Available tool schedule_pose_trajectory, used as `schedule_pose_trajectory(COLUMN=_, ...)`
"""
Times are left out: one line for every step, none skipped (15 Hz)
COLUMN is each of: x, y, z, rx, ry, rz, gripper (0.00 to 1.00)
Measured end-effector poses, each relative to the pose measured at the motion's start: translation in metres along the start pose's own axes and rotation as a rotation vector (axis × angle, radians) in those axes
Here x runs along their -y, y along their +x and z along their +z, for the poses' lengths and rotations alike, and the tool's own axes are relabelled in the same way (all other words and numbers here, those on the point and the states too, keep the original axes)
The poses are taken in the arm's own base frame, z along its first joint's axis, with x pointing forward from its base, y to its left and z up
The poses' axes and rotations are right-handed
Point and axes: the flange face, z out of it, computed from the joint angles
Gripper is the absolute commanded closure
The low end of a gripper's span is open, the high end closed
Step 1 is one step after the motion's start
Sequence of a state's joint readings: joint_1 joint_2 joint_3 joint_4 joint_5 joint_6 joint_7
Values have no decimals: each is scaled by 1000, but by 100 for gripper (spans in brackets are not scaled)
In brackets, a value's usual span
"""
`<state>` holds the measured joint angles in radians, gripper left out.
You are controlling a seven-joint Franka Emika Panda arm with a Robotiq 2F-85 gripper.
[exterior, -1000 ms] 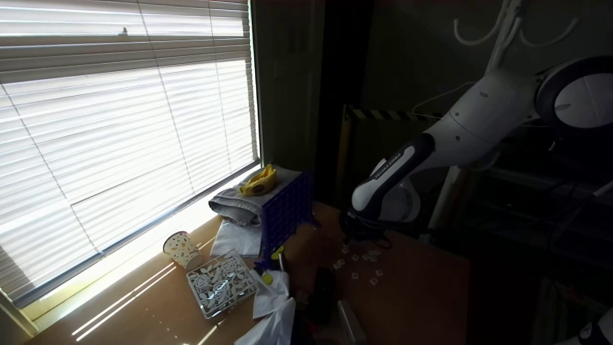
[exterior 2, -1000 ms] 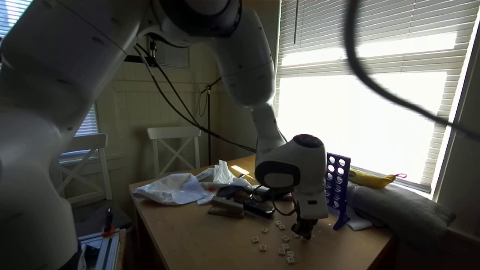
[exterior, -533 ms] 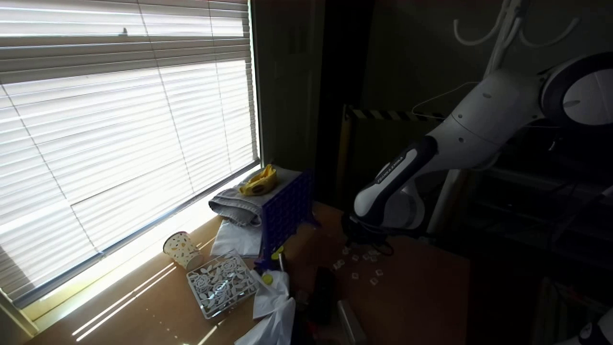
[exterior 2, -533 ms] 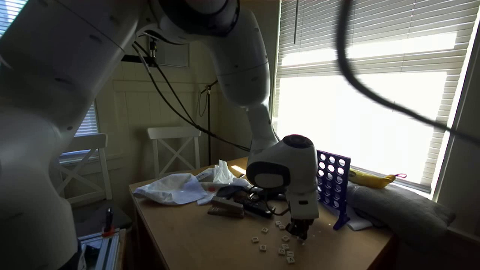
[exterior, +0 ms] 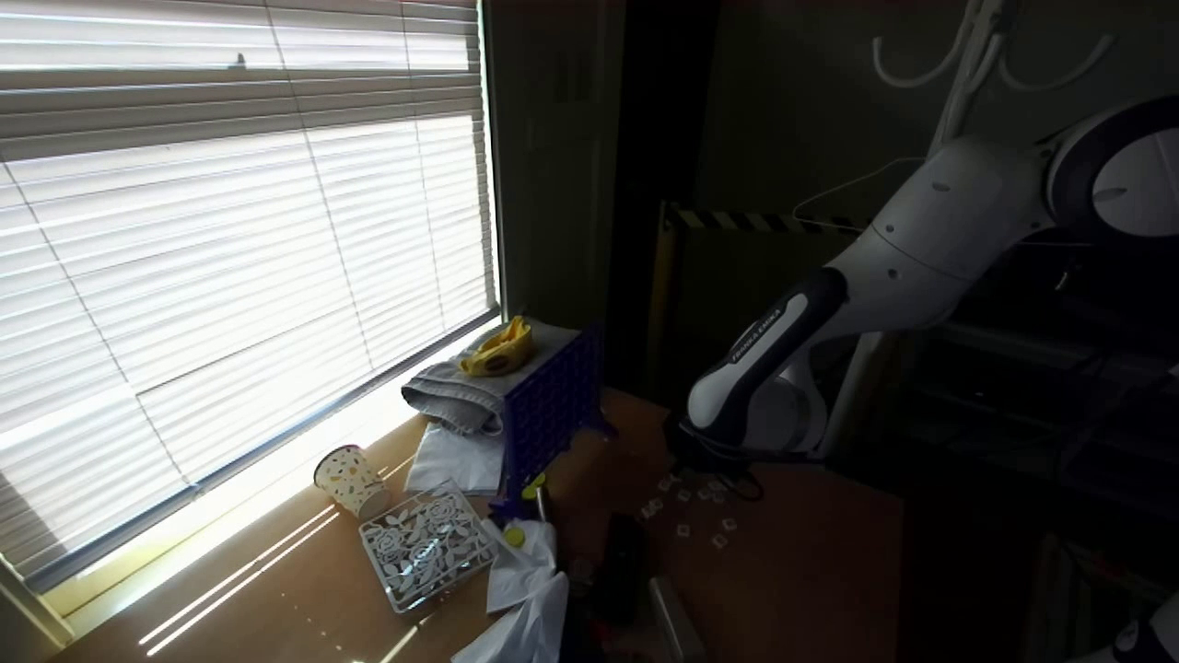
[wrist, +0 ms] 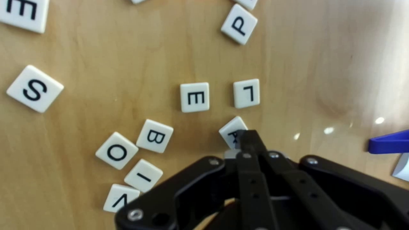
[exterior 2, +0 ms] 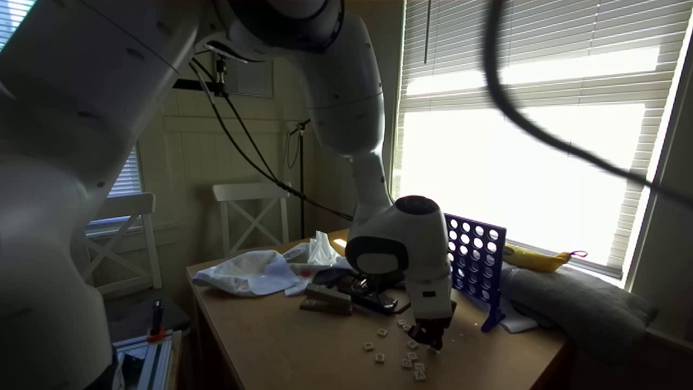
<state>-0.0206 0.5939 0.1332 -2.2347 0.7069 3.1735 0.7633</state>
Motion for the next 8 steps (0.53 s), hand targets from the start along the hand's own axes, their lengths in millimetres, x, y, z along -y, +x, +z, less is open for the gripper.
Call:
schedule_pose_trajectory(x=-3, y=0, z=-1, rx=-15, ry=7, rz=-1, gripper=100)
schedule_pose_trajectory(x=-6, y=1, z=-2, rx=-32, ry=15, rz=-3, gripper=100)
schedule_pose_trajectory(x=-9, y=1, z=-2, rx=-47, ry=23, rz=-6, gripper=100)
schedule_pose_trajectory(x=-11, y=0, z=-3, rx=-59, ry=29, rz=-8, gripper=100)
schedule_pose_trajectory(x=-13, y=-1, z=-4, rx=-69, ry=36, rz=-10, gripper=100)
schedule_pose_trajectory(x=-14, y=-2, z=-5, rx=-77, ry=44, rz=-13, gripper=100)
schedule_pose_trajectory(x=-14, y=-4, z=-6, rx=-84, ry=54, rz=-14, gripper=100)
schedule_pose_trajectory(x=-13, y=-6, z=-8, rx=-93, ry=71, rz=-15, gripper=100)
